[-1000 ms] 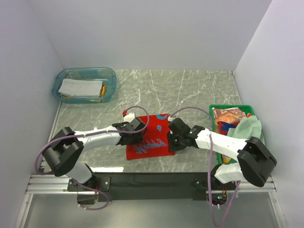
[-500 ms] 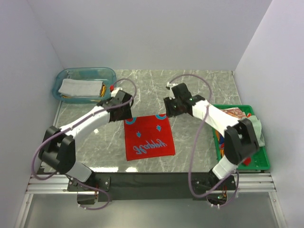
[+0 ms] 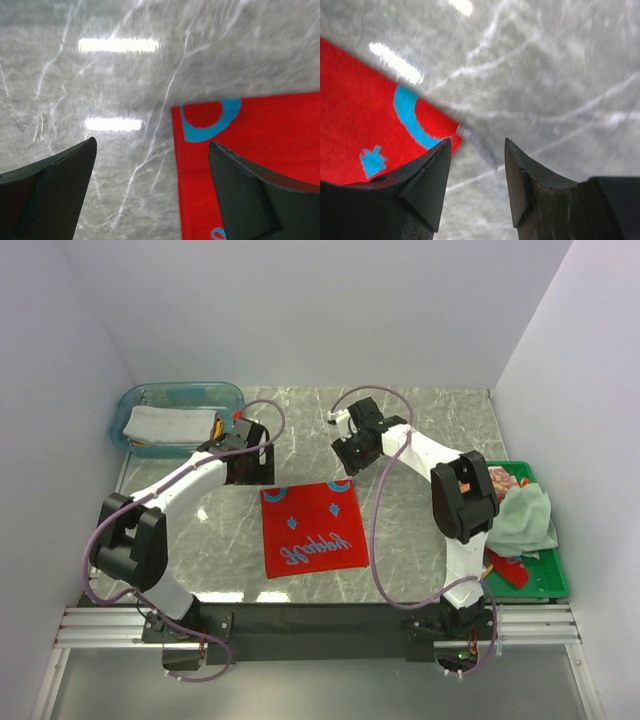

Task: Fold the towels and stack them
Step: Fold the towel

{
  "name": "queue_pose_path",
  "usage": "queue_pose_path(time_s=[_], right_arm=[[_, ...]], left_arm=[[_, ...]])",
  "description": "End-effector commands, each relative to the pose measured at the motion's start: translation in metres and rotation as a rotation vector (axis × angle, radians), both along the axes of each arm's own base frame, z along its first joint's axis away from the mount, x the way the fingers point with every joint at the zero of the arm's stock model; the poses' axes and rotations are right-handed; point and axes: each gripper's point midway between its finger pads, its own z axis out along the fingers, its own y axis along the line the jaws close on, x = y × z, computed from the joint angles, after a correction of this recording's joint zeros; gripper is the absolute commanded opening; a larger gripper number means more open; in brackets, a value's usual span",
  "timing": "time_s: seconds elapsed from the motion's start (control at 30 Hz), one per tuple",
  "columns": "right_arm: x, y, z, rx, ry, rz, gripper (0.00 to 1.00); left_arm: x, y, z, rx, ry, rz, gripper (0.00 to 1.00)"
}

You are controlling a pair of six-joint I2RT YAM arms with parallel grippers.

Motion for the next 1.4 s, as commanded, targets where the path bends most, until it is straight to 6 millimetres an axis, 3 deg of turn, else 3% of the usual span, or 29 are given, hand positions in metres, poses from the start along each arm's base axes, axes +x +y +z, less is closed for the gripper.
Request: queue_pose_path(time_s=[0.0,0.13,0.6,0.73,0.87,1.03,1.2,1.37], right_arm=[[0.006,0.005,0.003,-0.014,0.017,0.106,0.54],[-0.005,0.005,-0.012,-0.025,0.08,0.161,0.54],[-0.013,0.007,-0.039,-0.032,0.146,0.204,0.52],[-0.015,0.006,-0.05,-0.044,0.17,0.199,0.46],[-0.019,0.002,-0.061,-0.077,0.19,0.209,0.31],[-0.027,0.001,-0.067,-0.093,0.216,0.232,0.31],[-0.031,0.0,-0.07,-0.097,0.228,0.237,0.2],[-0.032,-0.001,-0.072,-0.1,0.225,0.234,0.17]], left_arm=[[-0.001,-0.001,0.005,-0.001,-0.034,-0.05,1.0],[-0.001,0.01,0.0,0.056,-0.028,-0.019,0.99],[0.0,0.009,-0.004,0.057,-0.019,-0.021,0.99],[0.0,0.007,-0.007,0.05,-0.009,-0.027,0.97],[0.003,0.0,-0.011,0.026,0.0,-0.047,0.95],[0.013,-0.005,-0.019,0.0,0.025,-0.052,0.92],[0.031,-0.02,-0.02,-0.041,0.025,-0.086,0.88],[0.048,-0.028,-0.038,-0.036,0.061,-0.119,0.78]])
